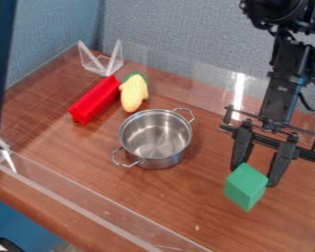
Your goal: Put the green block into the metal pot
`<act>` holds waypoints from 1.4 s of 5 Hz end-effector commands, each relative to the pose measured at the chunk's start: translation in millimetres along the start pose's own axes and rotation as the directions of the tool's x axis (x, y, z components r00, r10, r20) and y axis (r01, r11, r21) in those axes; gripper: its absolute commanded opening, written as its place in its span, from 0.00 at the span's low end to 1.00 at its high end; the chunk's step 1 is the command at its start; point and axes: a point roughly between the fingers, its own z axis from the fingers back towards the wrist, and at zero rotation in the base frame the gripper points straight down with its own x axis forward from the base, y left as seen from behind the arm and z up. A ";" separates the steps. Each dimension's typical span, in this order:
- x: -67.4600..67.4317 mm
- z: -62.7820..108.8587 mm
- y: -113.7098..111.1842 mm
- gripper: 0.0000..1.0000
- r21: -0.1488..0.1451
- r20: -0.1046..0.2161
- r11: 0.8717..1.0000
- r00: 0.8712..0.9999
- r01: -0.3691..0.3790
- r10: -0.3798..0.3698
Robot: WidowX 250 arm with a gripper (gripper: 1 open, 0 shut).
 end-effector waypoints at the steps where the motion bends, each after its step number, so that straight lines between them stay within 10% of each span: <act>1: -11.2 23.7 3.5 0.00 -0.017 0.078 1.000 0.997 0.014 -0.012; 7: -19.3 35.0 16.7 0.00 -0.001 0.096 1.000 0.995 0.024 -0.024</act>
